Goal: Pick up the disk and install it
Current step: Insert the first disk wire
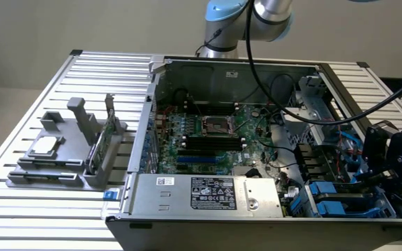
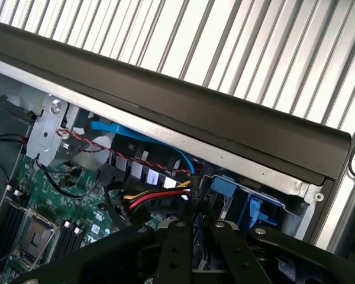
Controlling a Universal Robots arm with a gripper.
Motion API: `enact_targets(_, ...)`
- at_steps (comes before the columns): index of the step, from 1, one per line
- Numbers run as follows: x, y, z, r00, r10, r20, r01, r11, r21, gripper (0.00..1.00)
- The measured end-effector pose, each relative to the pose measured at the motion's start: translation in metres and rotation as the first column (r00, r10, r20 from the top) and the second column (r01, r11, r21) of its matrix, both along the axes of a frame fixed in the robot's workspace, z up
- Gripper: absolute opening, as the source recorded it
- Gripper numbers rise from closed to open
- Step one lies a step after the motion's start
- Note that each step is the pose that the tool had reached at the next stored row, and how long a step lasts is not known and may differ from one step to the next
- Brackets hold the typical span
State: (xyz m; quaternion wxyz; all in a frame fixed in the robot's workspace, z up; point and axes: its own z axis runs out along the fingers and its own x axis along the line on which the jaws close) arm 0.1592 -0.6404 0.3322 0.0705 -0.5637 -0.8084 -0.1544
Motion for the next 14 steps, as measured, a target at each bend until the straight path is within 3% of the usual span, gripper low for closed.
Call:
enact_targets(6,-0.004,0.0,0.0,1.0,-0.004,-0.0018,0.004,1.0,0.0007,0.16)
enact_targets(14,-0.011,-0.0003,0.0003,0.9998,-0.014,-0.0122,0.014,0.9999,0.0022,0.16)
